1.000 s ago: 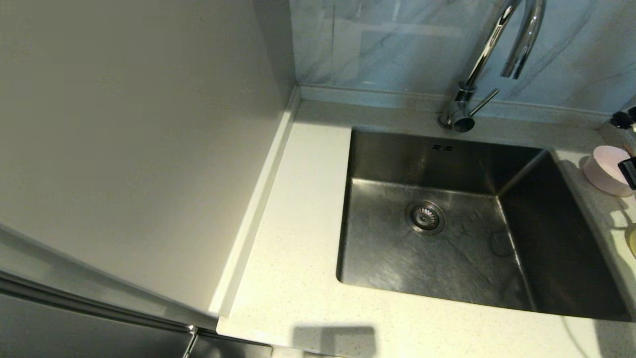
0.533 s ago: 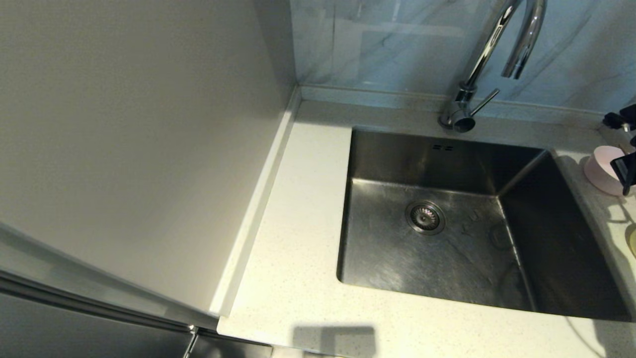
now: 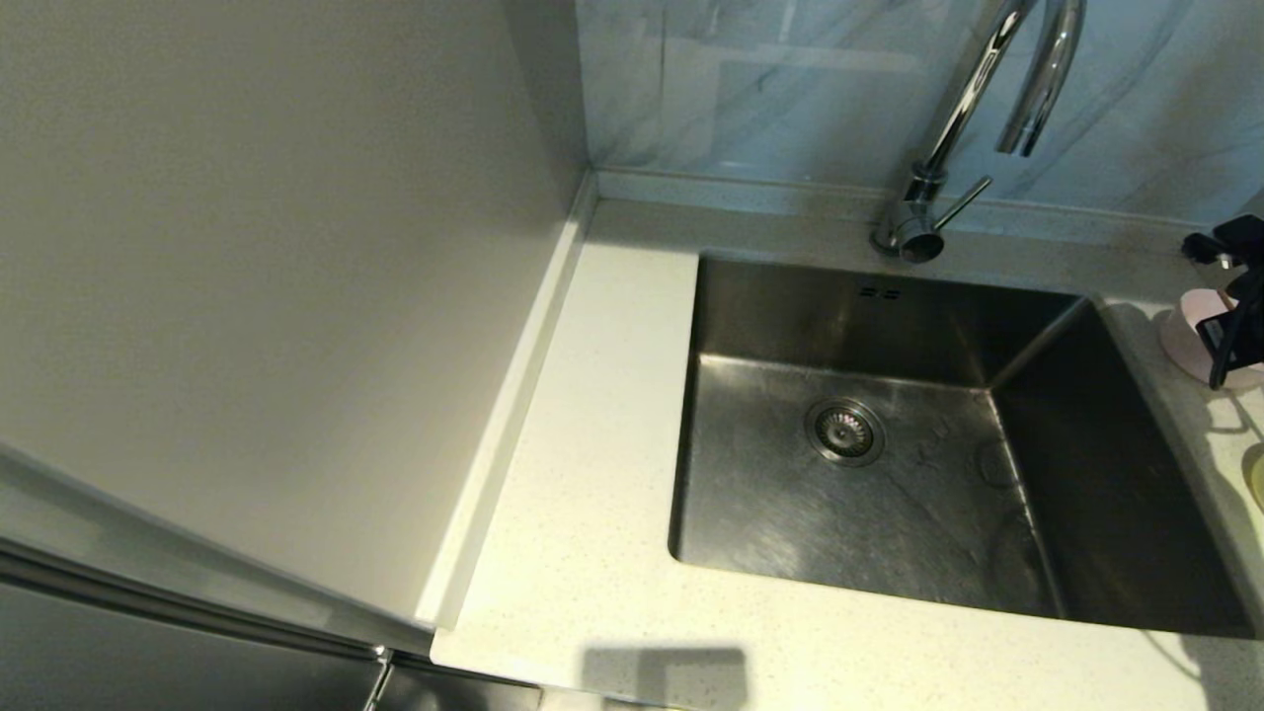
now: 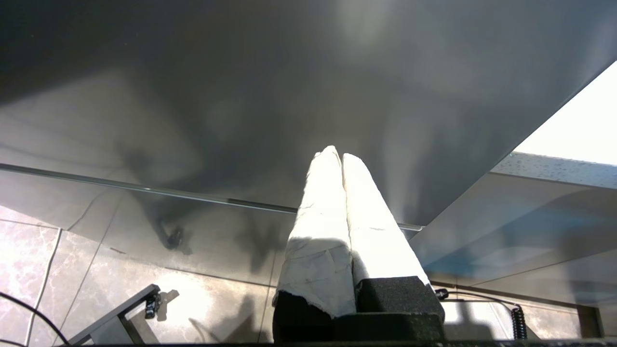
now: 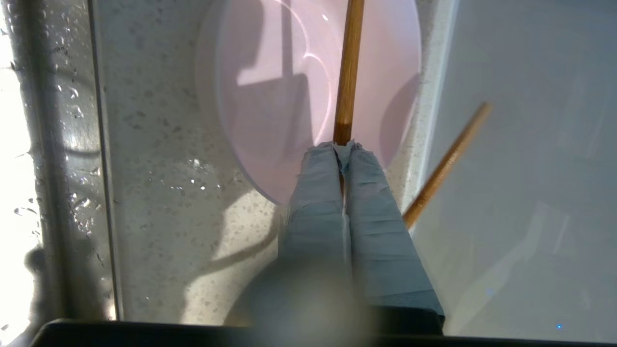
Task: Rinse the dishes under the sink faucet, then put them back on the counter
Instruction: Put the chopsticks back to the table from the sink
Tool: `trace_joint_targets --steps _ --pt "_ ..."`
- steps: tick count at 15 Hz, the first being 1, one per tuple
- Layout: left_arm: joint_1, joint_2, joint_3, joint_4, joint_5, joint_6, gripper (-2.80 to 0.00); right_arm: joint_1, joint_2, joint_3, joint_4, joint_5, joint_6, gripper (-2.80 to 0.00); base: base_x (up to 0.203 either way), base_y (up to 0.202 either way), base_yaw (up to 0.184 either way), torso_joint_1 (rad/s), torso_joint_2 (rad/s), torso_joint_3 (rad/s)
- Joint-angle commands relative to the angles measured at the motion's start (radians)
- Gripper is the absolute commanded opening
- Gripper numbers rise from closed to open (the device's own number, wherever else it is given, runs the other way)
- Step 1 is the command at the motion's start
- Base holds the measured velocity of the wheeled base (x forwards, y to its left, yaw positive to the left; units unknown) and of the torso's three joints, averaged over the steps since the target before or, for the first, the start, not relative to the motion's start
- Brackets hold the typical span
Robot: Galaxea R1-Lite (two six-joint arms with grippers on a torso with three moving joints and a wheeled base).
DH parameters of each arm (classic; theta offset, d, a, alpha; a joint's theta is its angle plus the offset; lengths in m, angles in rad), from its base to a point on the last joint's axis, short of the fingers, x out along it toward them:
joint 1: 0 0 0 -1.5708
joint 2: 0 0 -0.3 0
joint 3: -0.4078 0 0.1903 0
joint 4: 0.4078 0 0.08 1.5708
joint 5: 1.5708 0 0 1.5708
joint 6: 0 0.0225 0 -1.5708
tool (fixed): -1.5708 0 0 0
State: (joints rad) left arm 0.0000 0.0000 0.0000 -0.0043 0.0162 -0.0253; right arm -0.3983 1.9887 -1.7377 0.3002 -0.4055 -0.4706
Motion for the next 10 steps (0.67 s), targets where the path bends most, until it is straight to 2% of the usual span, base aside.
trace_joint_targets --steps 1,10 --pt "0.0 -0.003 0.0 0.0 0.001 -0.001 -2.8 -0.001 0.007 0.0 0.0 -0.003 -0.003 0.0 0.0 0.0 0.0 0.0 0.0 0.0" --pt "0.0 -0.003 0.0 0.0 0.001 -0.001 -2.8 0.001 0.006 -0.008 -0.062 0.001 0.0 0.0 0.0 0.0 0.0 0.0 0.0 0.0"
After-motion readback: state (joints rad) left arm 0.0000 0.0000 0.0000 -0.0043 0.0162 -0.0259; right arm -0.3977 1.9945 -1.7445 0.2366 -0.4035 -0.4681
